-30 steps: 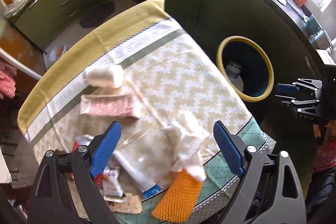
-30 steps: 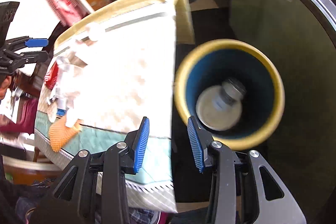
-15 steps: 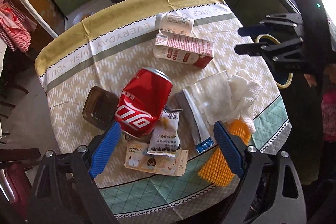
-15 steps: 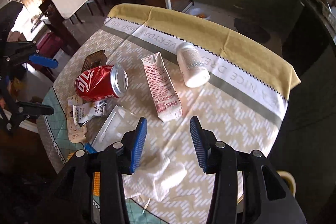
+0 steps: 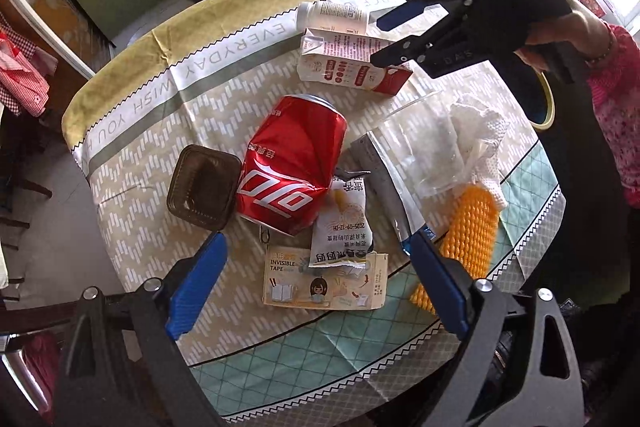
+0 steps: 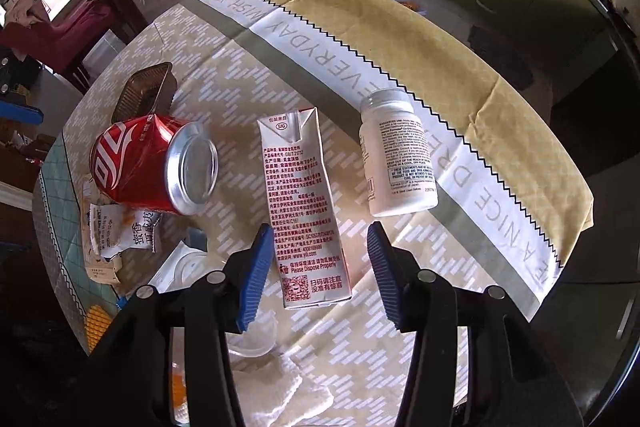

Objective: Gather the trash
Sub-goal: 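Move the right gripper to the milk carton and grasp it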

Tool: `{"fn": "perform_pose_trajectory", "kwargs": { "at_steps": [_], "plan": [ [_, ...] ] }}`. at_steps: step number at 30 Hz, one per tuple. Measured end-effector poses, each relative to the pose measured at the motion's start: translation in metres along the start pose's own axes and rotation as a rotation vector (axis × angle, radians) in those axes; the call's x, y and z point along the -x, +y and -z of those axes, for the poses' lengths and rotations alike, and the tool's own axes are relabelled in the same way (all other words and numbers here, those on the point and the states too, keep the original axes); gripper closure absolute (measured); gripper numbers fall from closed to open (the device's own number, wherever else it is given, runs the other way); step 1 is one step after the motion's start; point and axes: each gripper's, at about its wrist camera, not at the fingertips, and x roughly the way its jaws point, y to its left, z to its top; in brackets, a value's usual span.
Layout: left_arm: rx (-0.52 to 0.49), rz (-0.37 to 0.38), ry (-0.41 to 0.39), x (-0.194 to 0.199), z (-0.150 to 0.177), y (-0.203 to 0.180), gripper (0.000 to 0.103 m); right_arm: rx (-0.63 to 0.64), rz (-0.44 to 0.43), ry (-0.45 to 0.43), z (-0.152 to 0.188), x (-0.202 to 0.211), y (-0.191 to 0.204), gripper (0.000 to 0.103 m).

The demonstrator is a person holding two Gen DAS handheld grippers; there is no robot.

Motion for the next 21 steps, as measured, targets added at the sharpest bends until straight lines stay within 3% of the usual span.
{"fn": "perform_pose_trajectory", "kwargs": {
  "at_steps": [5, 21],
  "plan": [
    [-0.054, -0.017, 0.004, -0.008, -0.005, -0.003, 0.014, 0.026, -0.017, 0.022, -0.008, -0.007, 0.006, 0.048],
    [-0.088, -0.031, 0.030, -0.022, -0.004, -0.002, 0.013, 0.080, -0.026, 0.033, -0.015, -0.010, 0.020, 0.046]
  ]
}}
